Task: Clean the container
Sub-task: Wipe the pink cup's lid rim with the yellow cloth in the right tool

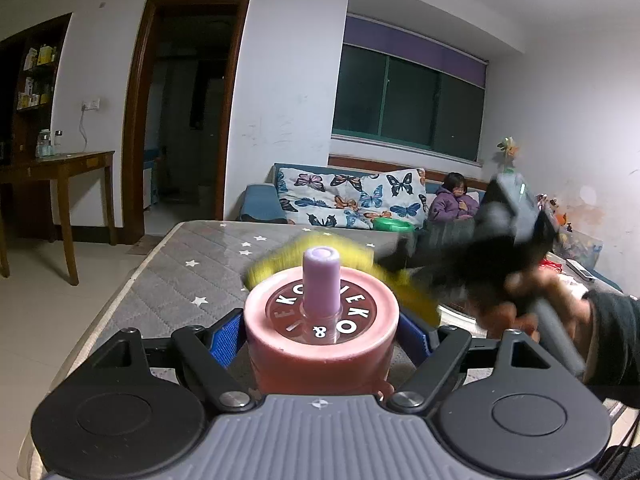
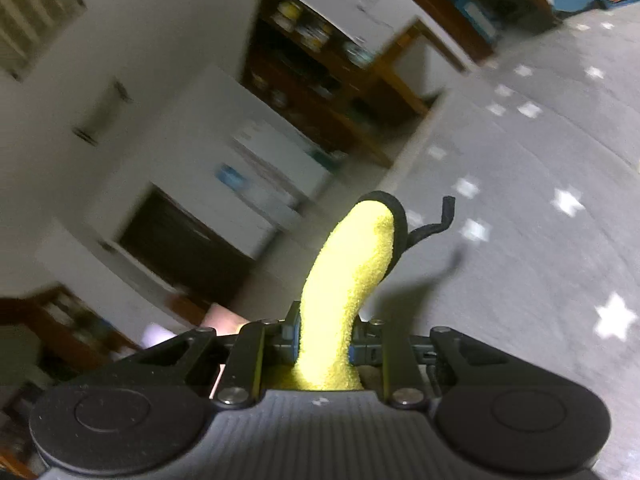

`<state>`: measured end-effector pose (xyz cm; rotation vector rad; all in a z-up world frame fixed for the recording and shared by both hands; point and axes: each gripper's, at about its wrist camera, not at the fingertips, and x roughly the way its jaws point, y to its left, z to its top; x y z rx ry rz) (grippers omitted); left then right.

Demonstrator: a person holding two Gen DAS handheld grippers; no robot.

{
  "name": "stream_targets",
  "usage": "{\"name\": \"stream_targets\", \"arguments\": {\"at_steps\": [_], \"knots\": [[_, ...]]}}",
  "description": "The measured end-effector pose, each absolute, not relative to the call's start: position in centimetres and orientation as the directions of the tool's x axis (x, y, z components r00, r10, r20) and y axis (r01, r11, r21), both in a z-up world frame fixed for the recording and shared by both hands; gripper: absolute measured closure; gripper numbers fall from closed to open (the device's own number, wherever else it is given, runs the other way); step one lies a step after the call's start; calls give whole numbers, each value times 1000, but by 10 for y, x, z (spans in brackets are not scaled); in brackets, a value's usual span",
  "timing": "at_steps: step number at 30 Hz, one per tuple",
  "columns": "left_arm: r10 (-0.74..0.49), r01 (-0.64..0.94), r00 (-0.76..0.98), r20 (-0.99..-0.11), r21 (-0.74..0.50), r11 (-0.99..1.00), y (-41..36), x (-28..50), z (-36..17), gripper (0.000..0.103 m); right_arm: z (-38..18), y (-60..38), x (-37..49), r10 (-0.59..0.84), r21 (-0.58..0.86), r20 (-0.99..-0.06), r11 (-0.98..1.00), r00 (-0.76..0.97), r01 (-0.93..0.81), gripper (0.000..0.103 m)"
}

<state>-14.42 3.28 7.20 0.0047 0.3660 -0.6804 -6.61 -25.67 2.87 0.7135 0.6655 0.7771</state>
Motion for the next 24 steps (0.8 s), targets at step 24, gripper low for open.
{"name": "stream_targets", "arguments": {"at_steps": [24], "knots": [[-618,618,715,-328,-118,777,26,-144,72,21,16,-246,-43,808,802,-273,491,522,-340,84]]}}
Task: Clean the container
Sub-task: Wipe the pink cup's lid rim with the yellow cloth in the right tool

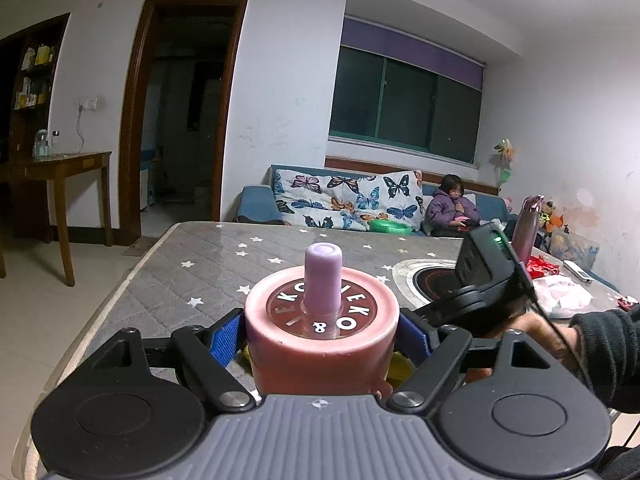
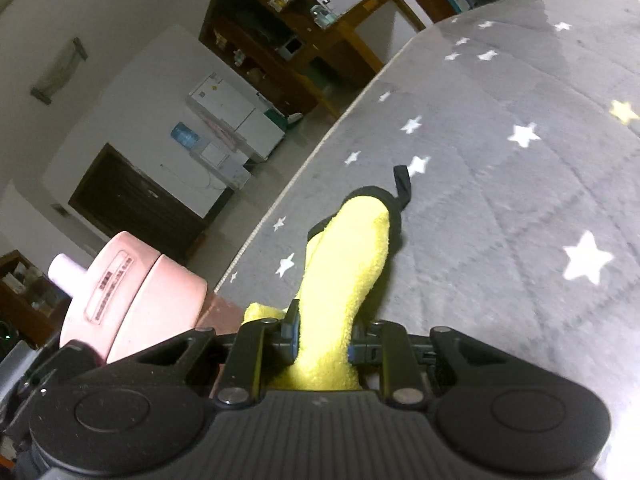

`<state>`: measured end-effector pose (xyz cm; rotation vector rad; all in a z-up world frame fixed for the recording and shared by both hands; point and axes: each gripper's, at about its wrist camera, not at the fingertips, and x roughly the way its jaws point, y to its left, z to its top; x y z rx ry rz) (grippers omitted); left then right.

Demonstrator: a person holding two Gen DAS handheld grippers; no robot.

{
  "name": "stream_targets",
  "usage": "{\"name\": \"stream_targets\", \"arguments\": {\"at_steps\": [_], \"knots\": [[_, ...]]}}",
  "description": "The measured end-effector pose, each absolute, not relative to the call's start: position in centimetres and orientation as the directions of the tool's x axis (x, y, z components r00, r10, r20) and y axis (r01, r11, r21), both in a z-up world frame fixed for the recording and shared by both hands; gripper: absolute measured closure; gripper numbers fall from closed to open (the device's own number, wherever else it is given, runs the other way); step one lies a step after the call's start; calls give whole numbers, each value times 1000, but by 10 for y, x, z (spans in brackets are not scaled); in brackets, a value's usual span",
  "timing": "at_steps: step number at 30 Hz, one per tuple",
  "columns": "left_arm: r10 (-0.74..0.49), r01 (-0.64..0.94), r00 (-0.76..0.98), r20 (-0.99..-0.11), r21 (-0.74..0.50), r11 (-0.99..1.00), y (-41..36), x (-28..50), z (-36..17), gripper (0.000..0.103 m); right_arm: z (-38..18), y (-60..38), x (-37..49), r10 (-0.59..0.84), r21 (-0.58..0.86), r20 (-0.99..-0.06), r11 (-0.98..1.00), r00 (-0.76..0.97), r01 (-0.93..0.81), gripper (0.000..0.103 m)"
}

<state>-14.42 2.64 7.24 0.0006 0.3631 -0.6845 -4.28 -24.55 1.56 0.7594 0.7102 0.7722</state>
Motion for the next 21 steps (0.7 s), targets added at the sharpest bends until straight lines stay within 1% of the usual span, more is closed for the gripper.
{"name": "stream_targets", "arguments": {"at_steps": [10,15,21], "knots": [[-610,623,715,-342,-83,777,16,-140,72,21,26,-256,-59,814,817,-218,453,538,-355,84],[-608,618,716,-341,-93,780,18,-140,71,21,31,-261,-67,817,824,-190,434,545,-363,84],[-609,619,717,-339,-93,780,18,-140,71,21,14,-257,-59,802,825,-259,473,539,-308,84]]}}
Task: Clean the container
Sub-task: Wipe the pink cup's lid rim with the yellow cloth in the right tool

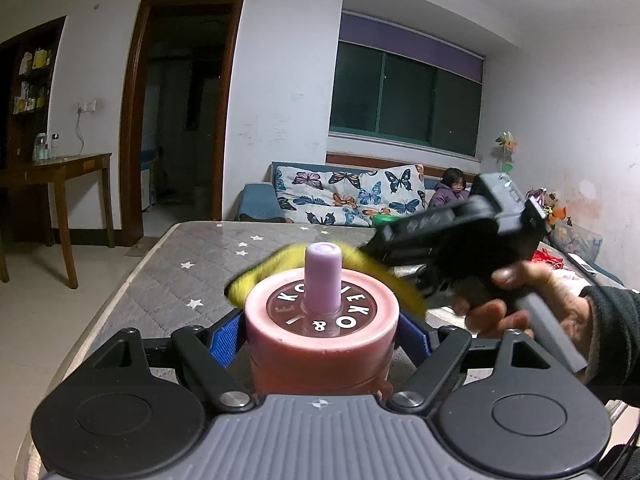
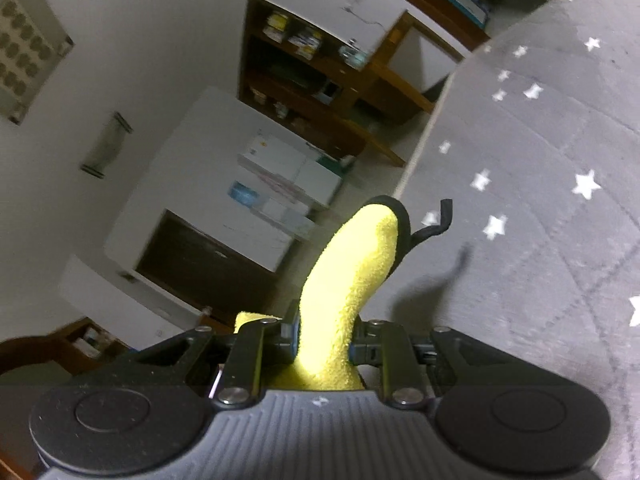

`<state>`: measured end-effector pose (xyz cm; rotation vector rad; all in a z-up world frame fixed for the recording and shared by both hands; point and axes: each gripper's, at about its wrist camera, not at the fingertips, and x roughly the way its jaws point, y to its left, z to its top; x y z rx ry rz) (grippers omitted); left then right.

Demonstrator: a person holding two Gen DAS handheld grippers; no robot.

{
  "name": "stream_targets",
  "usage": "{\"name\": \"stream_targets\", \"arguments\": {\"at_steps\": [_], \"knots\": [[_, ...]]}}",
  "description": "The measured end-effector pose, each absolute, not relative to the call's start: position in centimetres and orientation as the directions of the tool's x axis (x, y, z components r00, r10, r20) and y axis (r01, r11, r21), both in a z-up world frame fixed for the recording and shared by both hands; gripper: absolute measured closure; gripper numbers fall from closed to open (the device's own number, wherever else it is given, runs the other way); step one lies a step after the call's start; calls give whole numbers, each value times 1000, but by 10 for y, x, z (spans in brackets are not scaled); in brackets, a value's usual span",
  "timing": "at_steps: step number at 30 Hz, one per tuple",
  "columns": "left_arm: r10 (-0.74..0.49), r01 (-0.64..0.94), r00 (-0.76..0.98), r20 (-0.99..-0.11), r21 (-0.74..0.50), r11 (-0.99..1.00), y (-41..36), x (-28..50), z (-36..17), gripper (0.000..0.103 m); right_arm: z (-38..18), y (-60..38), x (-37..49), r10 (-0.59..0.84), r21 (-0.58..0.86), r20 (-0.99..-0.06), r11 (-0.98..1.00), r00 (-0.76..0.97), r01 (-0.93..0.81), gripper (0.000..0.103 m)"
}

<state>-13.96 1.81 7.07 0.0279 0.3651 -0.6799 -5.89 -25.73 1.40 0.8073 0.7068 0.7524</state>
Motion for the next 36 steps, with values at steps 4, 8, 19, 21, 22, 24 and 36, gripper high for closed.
{"name": "stream_targets", "arguments": {"at_steps": [4,8,19,21,22,24,36], "knots": [[-607,623,717,-343,-75,779,14,-140,71,21,6,-256,-59,788,812,-307,509,533,-285,84],[-604,629,715,-353,-54,775,9,-141,70,20,8,-256,-72,773,780,-349,553,530,-294,84],[-597,636,692,-406,-50,770,0,-128,70,15,13,-259,-108,719,677,-458,663,522,-320,84],[-601,642,682,-417,-51,765,-3,-125,69,12,14,-259,-114,708,656,-477,681,521,-325,84],[-599,643,681,-422,-47,764,-4,-123,69,12,14,-259,-117,702,645,-486,690,521,-327,84],[-586,640,681,-439,-33,768,-8,-120,68,13,15,-260,-124,691,627,-501,705,521,-331,84],[-536,586,709,-458,-40,809,-18,-115,66,20,20,-275,-159,654,590,-511,739,558,-326,82]]}}
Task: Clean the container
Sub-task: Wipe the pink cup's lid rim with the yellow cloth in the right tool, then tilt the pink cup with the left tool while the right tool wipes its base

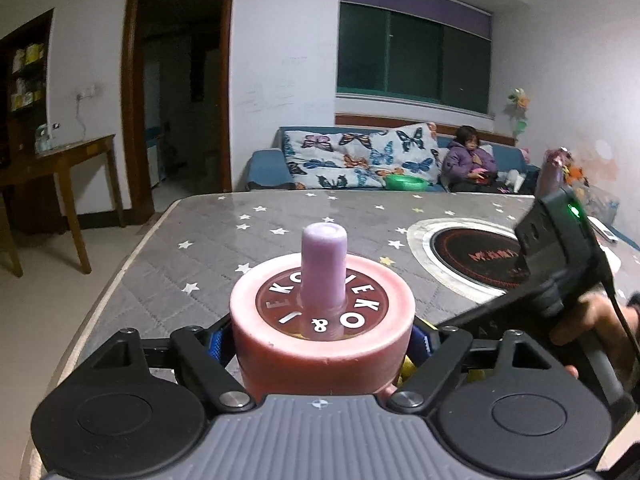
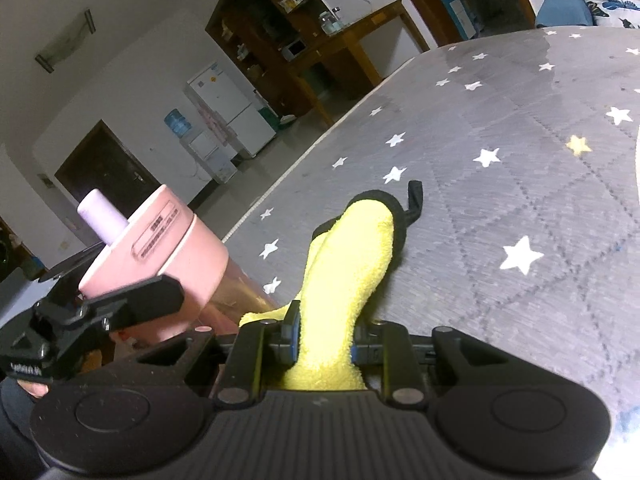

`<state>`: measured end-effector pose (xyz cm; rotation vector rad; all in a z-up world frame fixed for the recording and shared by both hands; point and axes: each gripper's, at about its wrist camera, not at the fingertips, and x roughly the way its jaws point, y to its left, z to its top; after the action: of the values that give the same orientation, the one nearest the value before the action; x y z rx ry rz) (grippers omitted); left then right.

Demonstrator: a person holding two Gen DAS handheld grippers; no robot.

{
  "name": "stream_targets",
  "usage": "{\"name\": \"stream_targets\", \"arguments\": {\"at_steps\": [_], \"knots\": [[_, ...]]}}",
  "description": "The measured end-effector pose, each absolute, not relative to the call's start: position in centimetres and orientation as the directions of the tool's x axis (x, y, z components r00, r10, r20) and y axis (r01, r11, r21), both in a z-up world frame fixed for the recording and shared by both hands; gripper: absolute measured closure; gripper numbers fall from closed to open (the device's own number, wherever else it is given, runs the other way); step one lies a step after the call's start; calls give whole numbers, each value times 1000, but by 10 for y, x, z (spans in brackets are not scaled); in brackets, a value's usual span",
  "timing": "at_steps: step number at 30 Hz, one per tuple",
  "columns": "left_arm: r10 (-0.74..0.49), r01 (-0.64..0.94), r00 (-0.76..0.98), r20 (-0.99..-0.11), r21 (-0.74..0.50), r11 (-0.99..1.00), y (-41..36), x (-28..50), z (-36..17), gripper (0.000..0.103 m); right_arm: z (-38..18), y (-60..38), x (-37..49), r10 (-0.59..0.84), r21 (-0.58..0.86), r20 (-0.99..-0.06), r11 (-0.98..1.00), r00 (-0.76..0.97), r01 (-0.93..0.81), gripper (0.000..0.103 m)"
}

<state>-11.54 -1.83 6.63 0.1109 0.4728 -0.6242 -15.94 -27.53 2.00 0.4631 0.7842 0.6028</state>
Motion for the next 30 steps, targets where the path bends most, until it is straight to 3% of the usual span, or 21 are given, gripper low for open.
{"name": "stream_targets", "arguments": {"at_steps": [15,25,30], "knots": [[-616,609,698,-365,-149,779,-45,-101,99,20,21,-298,-195,598,542,-517,782,613,-306,82],[-672,660,660,-336,-167,732,-62,-97,114,20,29,-276,-211,565,406,-501,823,656,-398,82],[-692,682,643,-326,-167,712,-70,-95,120,20,35,-283,-225,507,337,-443,858,739,-387,83]]}}
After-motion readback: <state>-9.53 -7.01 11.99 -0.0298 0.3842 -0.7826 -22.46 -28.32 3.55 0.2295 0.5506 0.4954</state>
